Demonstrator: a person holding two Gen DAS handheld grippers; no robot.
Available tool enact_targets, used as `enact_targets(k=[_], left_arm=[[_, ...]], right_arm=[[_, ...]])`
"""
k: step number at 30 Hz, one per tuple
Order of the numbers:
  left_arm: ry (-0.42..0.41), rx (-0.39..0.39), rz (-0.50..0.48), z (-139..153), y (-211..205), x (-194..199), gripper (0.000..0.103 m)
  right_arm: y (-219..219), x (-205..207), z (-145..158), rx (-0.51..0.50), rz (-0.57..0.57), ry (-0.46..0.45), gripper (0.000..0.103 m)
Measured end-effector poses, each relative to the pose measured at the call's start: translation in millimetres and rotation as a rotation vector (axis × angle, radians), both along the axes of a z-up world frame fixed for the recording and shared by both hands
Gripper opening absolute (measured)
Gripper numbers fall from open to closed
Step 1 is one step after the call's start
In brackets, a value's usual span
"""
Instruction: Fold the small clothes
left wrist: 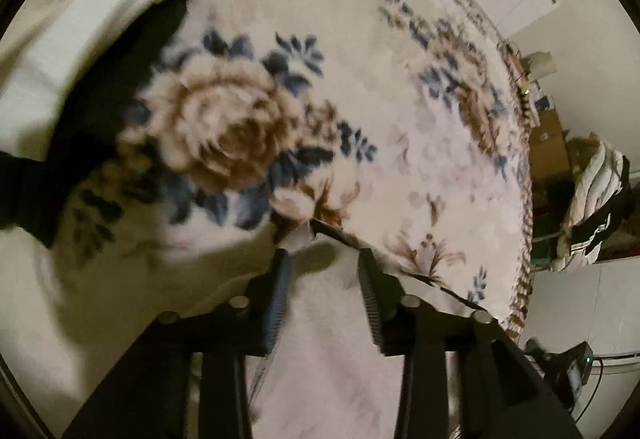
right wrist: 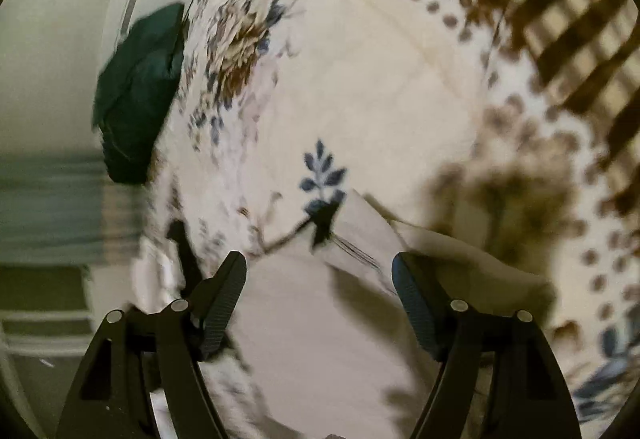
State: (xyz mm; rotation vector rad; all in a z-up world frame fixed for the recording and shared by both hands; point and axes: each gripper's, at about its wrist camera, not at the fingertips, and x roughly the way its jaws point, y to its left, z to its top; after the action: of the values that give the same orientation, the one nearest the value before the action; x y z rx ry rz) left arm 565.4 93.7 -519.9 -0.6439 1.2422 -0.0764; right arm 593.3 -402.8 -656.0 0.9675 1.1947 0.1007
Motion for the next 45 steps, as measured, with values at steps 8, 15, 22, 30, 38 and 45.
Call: enact_targets(k=[8,15,22,30,38,45], left_arm=[[-0.043,0.171,-0.022,28.4,20.3,-82.6,0.044],[0.077,0.145,0.003,-15.3,19.9,-141.4,0.044],[0.103,0.228,-0.071,-40.0,-10.0,-133.2,0.044],[0.106,0.236,-0.078,-29.0,-2.9,-137.5,0.047],[0.138,-0.021,0.147,-12.1,13.3,-200.6,0.047],[0.227,-0.278,0.283,-75.3,-16.9,-194.9,0.047]], right_arm=[[6.5,-77.0,22.4,-0.326,0.084,0.041,0.077],[3.4,-137.0,16.0,-0.304,0.056,0.052,0.075],[36.6,-99.7,-5.9,-0.367,0.213,0.101,0.015],[15.3,-115.0,-2.6,-0.41,0.155,0.129,0.006],[-4.0,-174.1,9.5,-0.127,-0.028,0.143,0.065],[13.0,-208.0,-54.9,0.183,-0.141,0.184,0.065]])
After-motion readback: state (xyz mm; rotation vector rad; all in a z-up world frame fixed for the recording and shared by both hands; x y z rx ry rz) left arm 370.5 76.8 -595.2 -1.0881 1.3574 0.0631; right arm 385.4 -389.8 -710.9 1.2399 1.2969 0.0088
